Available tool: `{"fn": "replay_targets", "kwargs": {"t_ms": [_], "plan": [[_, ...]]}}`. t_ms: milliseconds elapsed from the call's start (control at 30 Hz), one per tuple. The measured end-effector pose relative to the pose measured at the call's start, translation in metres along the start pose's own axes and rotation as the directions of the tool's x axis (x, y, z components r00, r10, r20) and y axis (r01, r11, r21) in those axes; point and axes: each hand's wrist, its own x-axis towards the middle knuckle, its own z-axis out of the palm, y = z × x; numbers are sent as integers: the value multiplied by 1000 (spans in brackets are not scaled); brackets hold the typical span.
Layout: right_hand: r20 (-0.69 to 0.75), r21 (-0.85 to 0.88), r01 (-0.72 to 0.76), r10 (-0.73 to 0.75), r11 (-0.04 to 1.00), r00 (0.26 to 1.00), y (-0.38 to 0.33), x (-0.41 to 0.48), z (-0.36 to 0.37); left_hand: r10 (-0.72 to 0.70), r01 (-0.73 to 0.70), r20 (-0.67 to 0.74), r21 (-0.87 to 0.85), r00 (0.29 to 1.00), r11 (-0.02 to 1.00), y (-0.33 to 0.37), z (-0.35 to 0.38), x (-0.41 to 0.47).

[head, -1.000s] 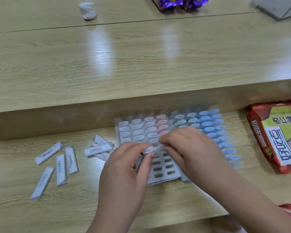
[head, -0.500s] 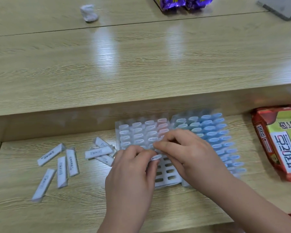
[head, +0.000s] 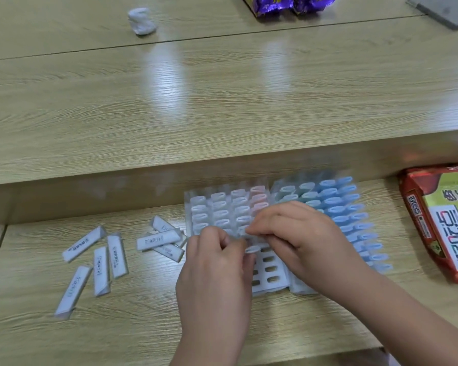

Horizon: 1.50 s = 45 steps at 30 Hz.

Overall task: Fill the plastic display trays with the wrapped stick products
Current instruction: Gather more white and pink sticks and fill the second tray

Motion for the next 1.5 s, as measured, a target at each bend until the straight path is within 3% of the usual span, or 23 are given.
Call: {"fn": "replay_targets", "kwargs": {"t_ms": [167,400,567,733,867,1033,1167,1233,1367,1500], "plan": [[33,-71,60,-57,996,998,5,2,-2,-9,-4,-87,-148,996,989,-10,2,-4],[93,-178,112,-97,978,991,1,-3,1,7,-12,-76,-70,997,997,-7,4,-5],[100,-212,58,-37,976,994,-7,-3,-3,16,-25,-128,-70,992,997,-7,6,-6],[6,-170,-57,59,984,998,-20,-11,2,-18,-71,-210,-407,977,911,-34,1,-23],[-114,-85,-124,114,989,987,-56,-4,23,-194,39,-298,-455,935,890,-87,-9,-43],[-15,-125,15,-17,992,1000,-112,26,76,-409,259,-328,-414,851,872,-163,-26,-60],[233,-291,56,14,955,972,-139,58,123,-492,404,-325,-302,808,863,-209,-39,-63],[296,-306,7,88,952,951,-144,70,151,-531,459,-292,-281,795,842,-222,-40,-58],[251,-376,-174,280,910,926,-150,81,192,-520,483,-232,-198,822,853,-231,-41,-48],[177,-526,-224,364,820,915,-149,82,200,-545,542,-197,-75,815,837,-235,-45,-50]]}}
